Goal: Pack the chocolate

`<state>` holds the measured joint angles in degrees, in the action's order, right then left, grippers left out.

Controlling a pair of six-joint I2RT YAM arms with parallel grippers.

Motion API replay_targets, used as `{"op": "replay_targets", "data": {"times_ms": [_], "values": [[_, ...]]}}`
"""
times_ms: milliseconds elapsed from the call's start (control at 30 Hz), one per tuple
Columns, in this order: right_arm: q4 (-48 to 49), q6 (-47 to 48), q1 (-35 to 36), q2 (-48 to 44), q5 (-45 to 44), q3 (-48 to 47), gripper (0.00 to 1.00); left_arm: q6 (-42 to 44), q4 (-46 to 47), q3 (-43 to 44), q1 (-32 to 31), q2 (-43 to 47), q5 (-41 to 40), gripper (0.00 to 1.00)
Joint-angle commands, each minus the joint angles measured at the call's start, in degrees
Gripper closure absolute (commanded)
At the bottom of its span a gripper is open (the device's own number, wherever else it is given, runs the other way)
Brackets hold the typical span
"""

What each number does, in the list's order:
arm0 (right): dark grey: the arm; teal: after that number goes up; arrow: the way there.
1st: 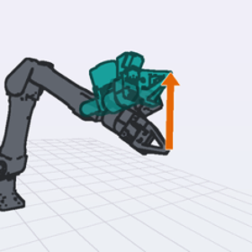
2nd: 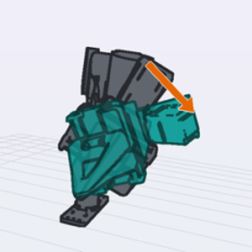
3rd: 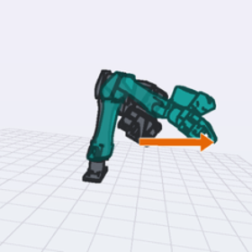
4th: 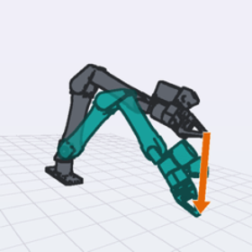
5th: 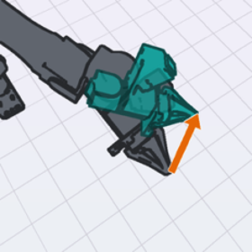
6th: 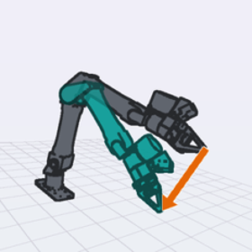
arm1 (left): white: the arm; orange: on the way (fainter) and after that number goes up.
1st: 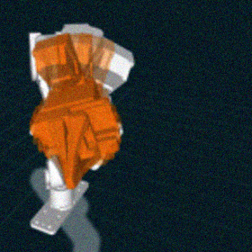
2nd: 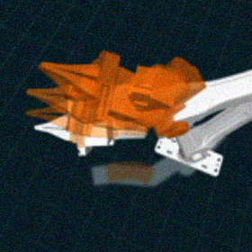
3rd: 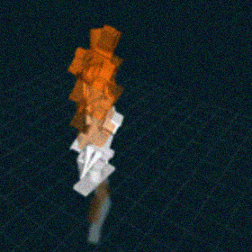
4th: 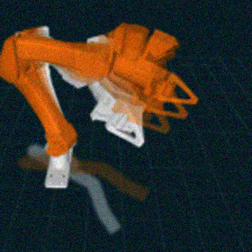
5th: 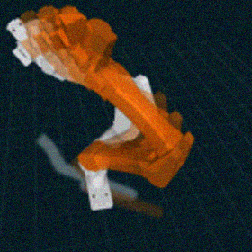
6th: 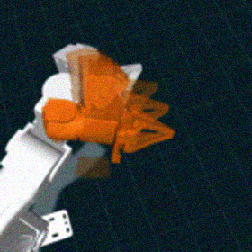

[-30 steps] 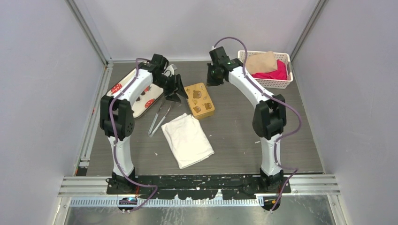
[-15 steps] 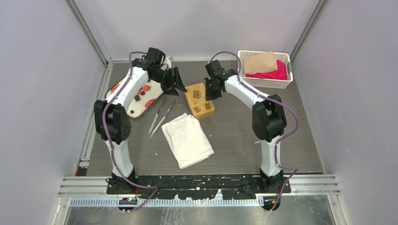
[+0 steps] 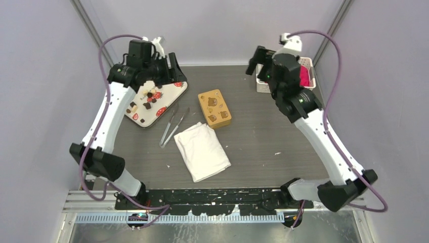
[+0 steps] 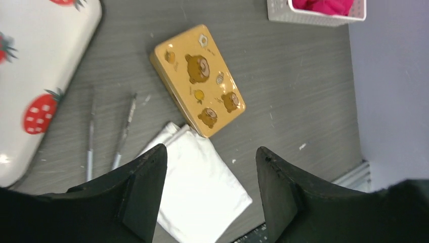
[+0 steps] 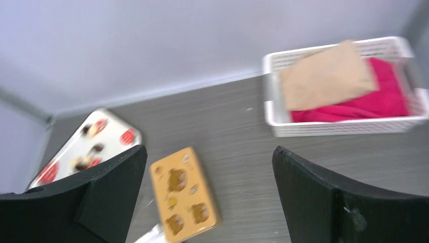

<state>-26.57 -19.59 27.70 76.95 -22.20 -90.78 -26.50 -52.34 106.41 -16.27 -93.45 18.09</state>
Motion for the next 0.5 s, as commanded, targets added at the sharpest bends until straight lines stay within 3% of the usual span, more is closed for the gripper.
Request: {"op": "replay_targets", "data": {"times_ms": [0,167,300,467], "values": [[5.4,-1.3,-1.3,-3.6,-20.9,9.9,0.00,4.7,7.4,-3.1,0.4,8.6,-10.2,0.34],[1.8,-8.6,-3.1,-9.0,-29.1,16.0,0.00,5.5,11.0,-9.1,0.4,14.3,-19.8,0.35],[-1.0,-15.0,-3.2,-12.0,-32.4,19.4,0.00,5.6,12.3,-13.4,0.4,16.7,-21.7,0.36],[-0.7,-16.1,-3.3,-12.5,-31.7,19.3,0.00,7.5,13.8,-15.8,0.4,18.3,-21.1,0.37]]}}
